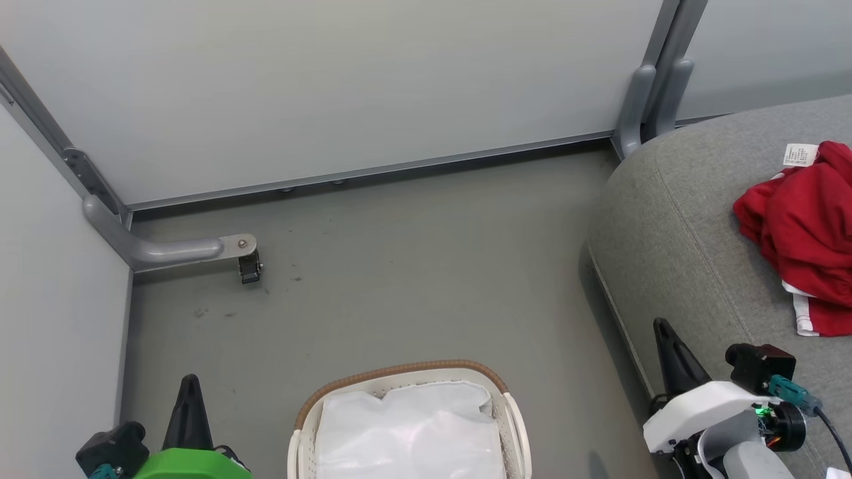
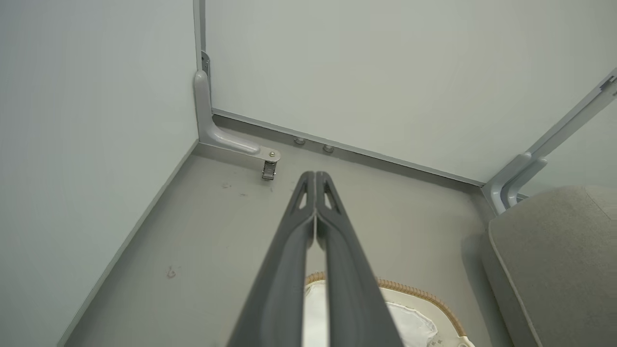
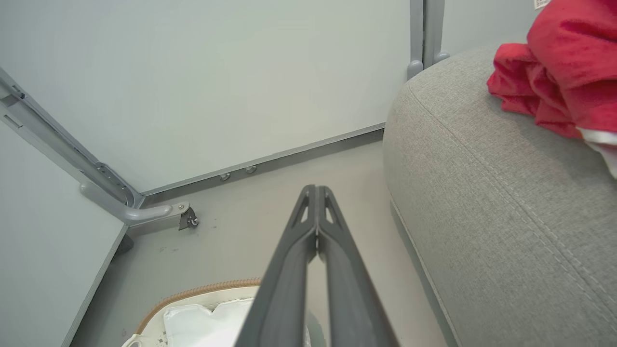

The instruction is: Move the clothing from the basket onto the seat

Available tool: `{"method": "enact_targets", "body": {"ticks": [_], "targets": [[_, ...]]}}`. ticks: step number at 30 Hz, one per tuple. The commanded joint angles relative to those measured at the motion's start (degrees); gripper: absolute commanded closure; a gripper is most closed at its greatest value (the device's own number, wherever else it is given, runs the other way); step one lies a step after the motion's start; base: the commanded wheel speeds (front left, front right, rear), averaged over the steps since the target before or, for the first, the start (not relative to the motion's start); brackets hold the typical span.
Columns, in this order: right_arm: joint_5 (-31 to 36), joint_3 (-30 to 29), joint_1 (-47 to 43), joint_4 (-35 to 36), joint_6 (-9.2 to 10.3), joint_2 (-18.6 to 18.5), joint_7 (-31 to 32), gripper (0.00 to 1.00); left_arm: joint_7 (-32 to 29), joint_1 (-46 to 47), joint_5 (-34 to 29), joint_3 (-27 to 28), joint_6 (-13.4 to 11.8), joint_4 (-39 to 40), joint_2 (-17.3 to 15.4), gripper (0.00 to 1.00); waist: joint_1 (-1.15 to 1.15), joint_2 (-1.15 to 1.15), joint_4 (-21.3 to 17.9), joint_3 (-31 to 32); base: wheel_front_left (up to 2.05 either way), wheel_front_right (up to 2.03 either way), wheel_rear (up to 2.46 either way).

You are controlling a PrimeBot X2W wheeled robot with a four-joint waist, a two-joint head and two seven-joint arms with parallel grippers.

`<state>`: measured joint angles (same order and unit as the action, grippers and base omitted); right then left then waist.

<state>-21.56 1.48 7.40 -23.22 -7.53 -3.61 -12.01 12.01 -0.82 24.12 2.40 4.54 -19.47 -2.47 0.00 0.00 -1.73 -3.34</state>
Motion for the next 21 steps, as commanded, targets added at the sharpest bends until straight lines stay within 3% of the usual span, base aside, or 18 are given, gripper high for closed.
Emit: {"method": "enact_targets", "body": {"ticks": [1, 21], "targets": [[-2.8, -0.5, 0.4, 1.3, 0.01, -0.2, 0.6, 1.0, -0.6, 1.4, 2.6, 0.4, 0.3, 1.1, -0.2, 1.0, 0.0, 0.0, 0.0, 0.0, 0.0, 0.0, 0.0], [-20.5, -2.4, -0.1, 3.6, 0.02, 0.0, 5.2, 1.0, -5.2, 2.9, 19.7, 1.3, 1.0, 2.5, -0.3, 1.0, 0.0, 0.0, 0.3, 0.6, 0.0, 0.0, 0.0]]}}
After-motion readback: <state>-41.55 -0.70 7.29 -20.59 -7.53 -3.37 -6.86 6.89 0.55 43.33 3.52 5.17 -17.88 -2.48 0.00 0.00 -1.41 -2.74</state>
